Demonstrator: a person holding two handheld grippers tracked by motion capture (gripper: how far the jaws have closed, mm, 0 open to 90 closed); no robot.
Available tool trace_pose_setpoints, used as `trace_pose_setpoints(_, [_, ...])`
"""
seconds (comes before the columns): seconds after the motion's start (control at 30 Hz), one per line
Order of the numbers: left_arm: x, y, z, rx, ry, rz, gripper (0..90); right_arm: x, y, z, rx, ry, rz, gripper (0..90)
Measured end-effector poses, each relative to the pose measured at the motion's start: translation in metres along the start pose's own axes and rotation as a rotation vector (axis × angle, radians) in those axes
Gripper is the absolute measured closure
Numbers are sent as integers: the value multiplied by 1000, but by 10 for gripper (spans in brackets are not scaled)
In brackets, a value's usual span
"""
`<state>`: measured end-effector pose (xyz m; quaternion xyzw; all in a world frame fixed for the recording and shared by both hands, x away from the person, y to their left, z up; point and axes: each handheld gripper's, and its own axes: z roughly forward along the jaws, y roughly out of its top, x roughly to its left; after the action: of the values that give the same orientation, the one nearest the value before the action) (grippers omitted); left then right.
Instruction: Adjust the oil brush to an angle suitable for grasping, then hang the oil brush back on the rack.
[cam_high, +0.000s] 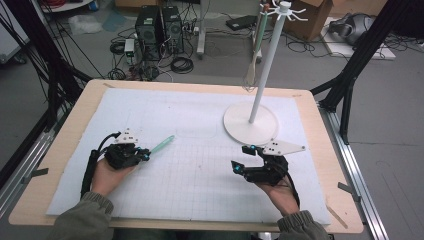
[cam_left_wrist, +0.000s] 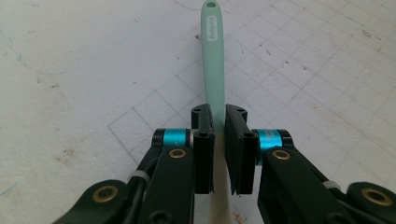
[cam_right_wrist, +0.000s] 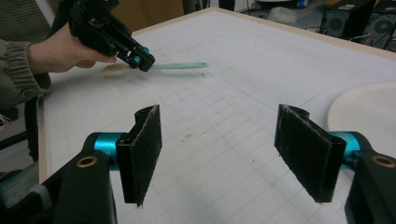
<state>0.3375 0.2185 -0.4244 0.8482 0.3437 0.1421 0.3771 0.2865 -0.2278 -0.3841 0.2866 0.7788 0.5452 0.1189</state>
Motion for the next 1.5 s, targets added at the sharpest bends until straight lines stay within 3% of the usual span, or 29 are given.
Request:
trace_pose_setpoints(0.37, [-1,4,-2,-1,-5,15,819,0,0,1,7,2,0,315])
trace_pose_setpoints(0.8, [3,2,-4,-22,-17,-6,818,-3,1,9,13,6,12,314])
trace_pose_setpoints(1.2, [-2,0,-19,-41,-27,26,819,5,3,18,25,31,2,314])
trace_pose_setpoints(1.5, [-8,3,-30,-74,-63,57,819,9,7,23,27,50,-2,296])
